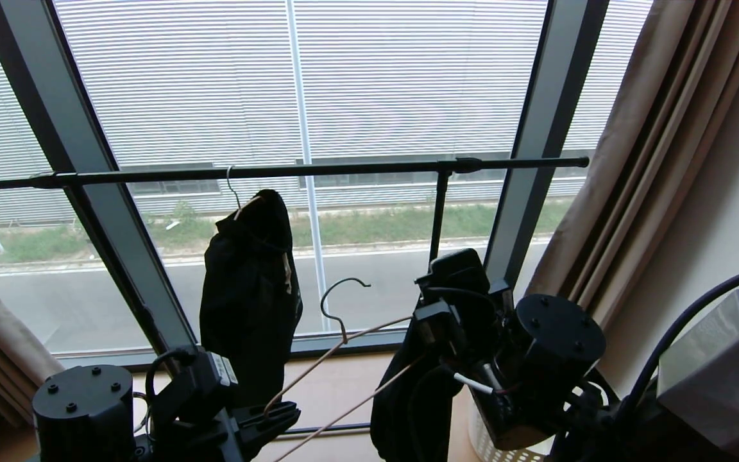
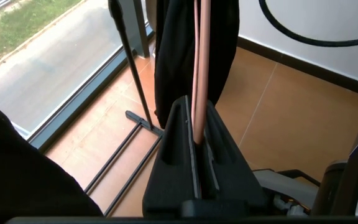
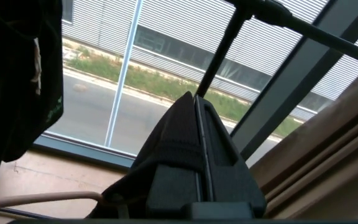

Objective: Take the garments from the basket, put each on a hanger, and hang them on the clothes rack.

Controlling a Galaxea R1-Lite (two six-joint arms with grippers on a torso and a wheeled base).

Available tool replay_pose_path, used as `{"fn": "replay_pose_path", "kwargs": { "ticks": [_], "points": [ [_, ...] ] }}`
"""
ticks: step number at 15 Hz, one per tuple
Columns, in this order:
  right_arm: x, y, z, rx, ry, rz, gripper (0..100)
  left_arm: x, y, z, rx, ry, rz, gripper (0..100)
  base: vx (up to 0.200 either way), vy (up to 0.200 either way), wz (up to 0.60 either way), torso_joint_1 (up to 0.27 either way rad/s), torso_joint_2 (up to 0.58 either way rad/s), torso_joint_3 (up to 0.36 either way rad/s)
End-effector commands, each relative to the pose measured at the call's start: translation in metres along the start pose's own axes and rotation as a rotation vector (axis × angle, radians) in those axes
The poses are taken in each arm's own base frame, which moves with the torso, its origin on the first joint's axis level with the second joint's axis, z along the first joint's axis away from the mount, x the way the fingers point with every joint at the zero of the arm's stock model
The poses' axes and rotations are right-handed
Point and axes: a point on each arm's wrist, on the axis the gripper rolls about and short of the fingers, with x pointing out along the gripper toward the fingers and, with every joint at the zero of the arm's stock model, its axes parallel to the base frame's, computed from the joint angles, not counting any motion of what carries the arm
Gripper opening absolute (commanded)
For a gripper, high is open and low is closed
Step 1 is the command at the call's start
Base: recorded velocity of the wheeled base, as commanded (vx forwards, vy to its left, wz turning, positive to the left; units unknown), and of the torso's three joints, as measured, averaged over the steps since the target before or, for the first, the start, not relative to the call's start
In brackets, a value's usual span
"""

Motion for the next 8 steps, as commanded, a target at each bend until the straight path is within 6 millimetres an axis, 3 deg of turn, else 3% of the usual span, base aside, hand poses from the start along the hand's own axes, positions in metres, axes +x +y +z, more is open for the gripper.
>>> {"fn": "replay_pose_path", "kwargs": {
  "ticks": [1, 8],
  "points": [
    [-0.014, 0.007, 0.006, 0.003, -0.015, 0.041, 0, 0.000, 0.001, 0.000, -0.001, 0.000, 0.003, 0, 0.000, 0.000, 0.00, 0.000, 0.00, 0.000],
    [-0.059, 0.031, 0.030, 0.035, -0.073, 0.164, 0, 0.002, 0.001, -0.001, -0.003, 0.002, 0.002, 0, 0.000, 0.000, 0.00, 0.000, 0.00, 0.000]
  ]
}}
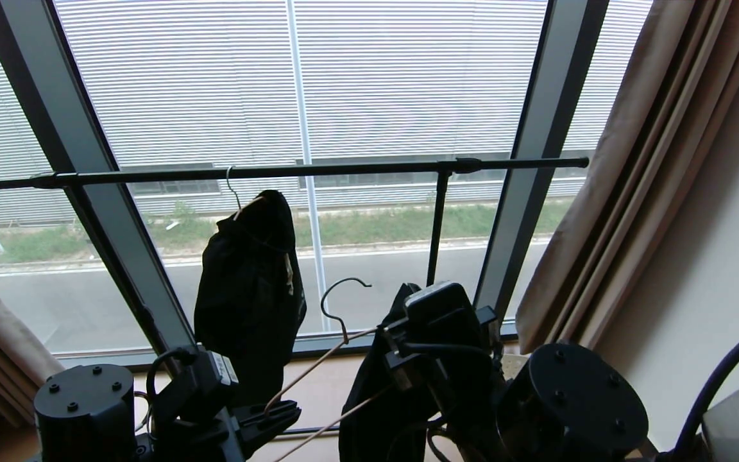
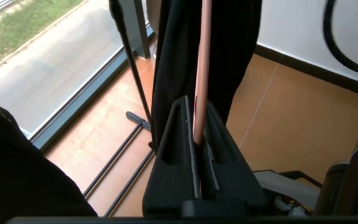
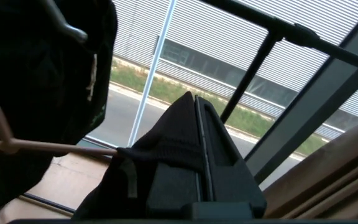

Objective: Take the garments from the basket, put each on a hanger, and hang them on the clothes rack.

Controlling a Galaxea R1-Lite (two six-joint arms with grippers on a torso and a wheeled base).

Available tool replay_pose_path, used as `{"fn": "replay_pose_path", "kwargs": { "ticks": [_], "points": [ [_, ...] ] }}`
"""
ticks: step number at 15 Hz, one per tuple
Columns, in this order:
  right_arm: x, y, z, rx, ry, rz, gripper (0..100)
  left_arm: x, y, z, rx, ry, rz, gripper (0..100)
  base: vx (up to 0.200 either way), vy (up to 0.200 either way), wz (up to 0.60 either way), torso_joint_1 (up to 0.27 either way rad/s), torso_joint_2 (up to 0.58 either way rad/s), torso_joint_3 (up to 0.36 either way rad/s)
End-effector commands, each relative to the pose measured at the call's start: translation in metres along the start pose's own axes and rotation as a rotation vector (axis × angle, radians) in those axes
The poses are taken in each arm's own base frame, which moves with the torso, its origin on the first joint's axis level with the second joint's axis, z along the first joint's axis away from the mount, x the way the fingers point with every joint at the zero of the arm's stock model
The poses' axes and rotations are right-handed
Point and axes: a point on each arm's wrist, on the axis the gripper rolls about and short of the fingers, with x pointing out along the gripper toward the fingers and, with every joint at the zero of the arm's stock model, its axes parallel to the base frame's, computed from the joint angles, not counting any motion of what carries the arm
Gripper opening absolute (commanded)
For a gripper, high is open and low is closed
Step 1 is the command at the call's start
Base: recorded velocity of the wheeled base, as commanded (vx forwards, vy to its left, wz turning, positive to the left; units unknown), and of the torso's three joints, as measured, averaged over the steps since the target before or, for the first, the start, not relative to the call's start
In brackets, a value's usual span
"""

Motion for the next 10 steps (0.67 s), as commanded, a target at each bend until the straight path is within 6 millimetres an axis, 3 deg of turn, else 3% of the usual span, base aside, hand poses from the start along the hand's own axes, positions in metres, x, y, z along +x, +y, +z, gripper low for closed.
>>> {"fn": "replay_pose_path", "kwargs": {
  "ticks": [1, 7, 8, 10],
  "points": [
    [-0.0135, 0.0088, 0.0059, 0.005, -0.013, 0.039, 0, 0.0006, 0.0001, -0.0008, -0.002, 0.004, -0.001, 0, 0.000, 0.000, 0.00, 0.000, 0.00, 0.000],
    [-0.0172, 0.0095, 0.0099, 0.022, -0.023, 0.023, 0, -0.0010, 0.0001, 0.0013, -0.011, -0.008, 0.003, 0, 0.000, 0.000, 0.00, 0.000, 0.00, 0.000],
    [-0.0172, 0.0094, 0.0101, 0.023, -0.023, 0.021, 100, -0.0010, 0.0001, 0.0013, -0.011, -0.008, 0.003, 0, 0.000, 0.000, 0.00, 0.000, 0.00, 0.000],
    [-0.0167, 0.0080, 0.0126, 0.031, -0.028, 0.013, 100, -0.0014, 0.0001, 0.0019, -0.011, -0.011, 0.004, 0, 0.000, 0.000, 0.00, 0.000, 0.00, 0.000]
  ]
}}
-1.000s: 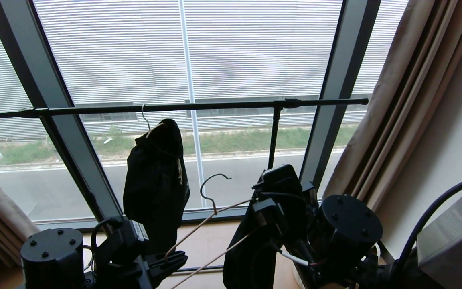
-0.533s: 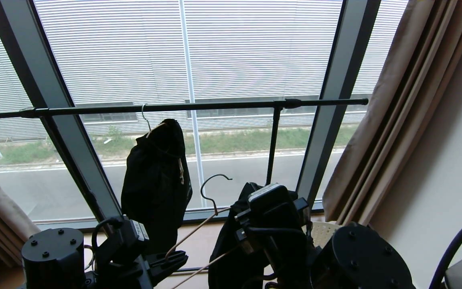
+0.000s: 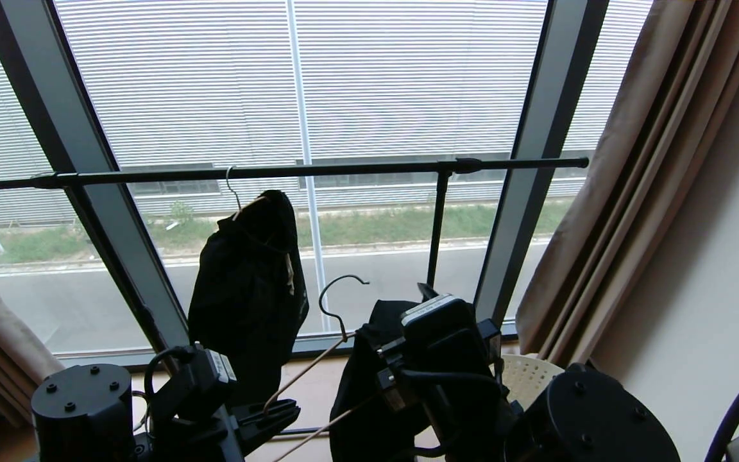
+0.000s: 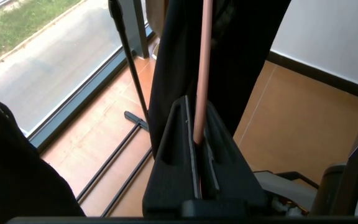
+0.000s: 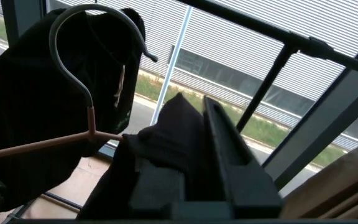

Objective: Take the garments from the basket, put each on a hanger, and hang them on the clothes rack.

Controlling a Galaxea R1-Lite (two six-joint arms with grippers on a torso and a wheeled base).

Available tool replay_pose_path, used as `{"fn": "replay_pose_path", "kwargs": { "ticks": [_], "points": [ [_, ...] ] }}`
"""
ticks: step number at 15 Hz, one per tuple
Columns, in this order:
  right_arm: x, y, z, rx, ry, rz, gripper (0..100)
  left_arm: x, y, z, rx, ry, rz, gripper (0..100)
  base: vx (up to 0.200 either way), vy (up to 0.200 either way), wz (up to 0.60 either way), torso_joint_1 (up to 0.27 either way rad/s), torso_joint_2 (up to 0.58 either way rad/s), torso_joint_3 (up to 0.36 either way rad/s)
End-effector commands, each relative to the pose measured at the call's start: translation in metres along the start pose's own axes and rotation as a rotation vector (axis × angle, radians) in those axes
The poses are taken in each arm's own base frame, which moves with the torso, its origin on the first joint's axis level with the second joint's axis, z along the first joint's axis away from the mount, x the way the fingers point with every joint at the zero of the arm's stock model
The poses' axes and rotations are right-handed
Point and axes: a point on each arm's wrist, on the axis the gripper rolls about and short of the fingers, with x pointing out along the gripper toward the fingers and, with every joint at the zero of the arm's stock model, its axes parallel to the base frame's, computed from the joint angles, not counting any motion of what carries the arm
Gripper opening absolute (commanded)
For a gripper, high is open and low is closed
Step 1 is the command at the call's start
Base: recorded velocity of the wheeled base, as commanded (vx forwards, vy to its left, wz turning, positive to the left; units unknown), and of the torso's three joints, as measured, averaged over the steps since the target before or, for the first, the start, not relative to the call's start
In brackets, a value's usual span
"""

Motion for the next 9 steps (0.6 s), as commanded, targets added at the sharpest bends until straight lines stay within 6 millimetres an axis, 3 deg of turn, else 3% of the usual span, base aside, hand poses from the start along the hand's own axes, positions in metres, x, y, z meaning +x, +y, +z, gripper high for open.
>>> {"fn": "replay_pose_path", "kwargs": {
  "ticks": [1, 9],
  "points": [
    [0.000, -0.002, 0.005, 0.012, -0.011, -0.006, 100, -0.002, 0.000, 0.002, 0.006, -0.013, 0.002, 0, 0.000, 0.000, 0.00, 0.000, 0.00, 0.000],
    [0.018, -0.004, 0.003, 0.025, 0.003, -0.100, 100, -0.004, -0.005, 0.007, 0.013, -0.037, -0.016, 0, 0.000, 0.000, 0.00, 0.000, 0.00, 0.000]
  ]
}}
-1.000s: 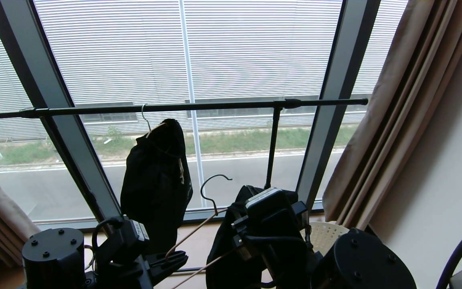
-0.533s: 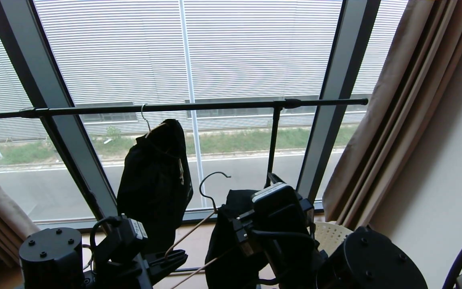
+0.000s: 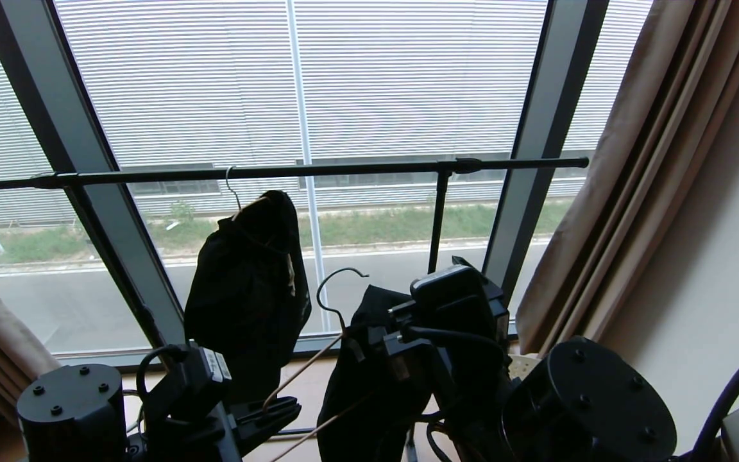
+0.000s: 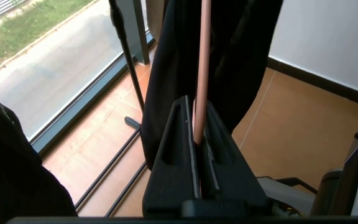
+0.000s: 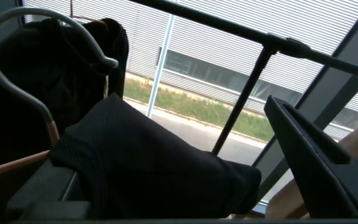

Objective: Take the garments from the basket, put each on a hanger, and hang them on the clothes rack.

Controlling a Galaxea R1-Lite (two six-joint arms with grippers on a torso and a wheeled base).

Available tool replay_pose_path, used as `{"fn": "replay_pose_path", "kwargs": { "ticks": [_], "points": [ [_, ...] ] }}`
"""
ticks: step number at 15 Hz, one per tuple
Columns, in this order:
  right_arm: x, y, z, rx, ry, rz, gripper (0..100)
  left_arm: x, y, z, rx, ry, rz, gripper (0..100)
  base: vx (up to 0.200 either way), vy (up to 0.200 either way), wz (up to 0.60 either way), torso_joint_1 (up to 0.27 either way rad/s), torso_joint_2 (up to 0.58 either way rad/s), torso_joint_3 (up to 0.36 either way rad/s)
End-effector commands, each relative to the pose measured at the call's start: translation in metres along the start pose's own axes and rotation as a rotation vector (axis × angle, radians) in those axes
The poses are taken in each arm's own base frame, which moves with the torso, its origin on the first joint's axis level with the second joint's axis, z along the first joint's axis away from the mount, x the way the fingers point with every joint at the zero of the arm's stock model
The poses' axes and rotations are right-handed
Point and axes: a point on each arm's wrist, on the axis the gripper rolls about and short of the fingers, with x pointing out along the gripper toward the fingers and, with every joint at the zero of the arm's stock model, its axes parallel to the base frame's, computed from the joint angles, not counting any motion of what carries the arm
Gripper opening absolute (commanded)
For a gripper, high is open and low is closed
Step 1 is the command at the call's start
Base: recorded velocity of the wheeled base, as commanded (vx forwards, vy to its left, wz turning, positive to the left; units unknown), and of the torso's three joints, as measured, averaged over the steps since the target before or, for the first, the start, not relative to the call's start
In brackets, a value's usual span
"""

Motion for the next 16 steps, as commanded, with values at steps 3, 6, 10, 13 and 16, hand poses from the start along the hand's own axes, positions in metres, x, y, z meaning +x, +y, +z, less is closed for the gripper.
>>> {"fn": "replay_pose_path", "kwargs": {
  "ticks": [3, 6, 10, 13, 16],
  "points": [
    [0.005, 0.005, -0.002, 0.000, 0.003, -0.011, 100, -0.003, -0.004, 0.006, 0.017, -0.032, -0.009, 0, 0.000, 0.000, 0.00, 0.000, 0.00, 0.000],
    [0.003, 0.006, -0.004, -0.005, 0.007, -0.005, 100, -0.004, -0.003, 0.007, 0.016, -0.036, -0.007, 0, 0.000, 0.000, 0.00, 0.000, 0.00, 0.000],
    [-0.005, 0.008, -0.006, -0.016, 0.013, 0.017, 100, -0.006, 0.003, 0.007, -0.018, -0.044, 0.028, 0, 0.000, 0.000, 0.00, 0.000, 0.00, 0.000],
    [-0.005, 0.008, -0.006, -0.014, 0.011, 0.019, 100, -0.004, 0.012, 0.005, -0.030, -0.064, 0.068, 0, 0.000, 0.000, 0.00, 0.000, 0.00, 0.000],
    [-0.007, 0.009, -0.007, -0.021, 0.016, 0.026, 100, 0.000, 0.016, 0.002, -0.052, -0.064, 0.081, 0, 0.000, 0.000, 0.00, 0.000, 0.00, 0.000]
  ]
}}
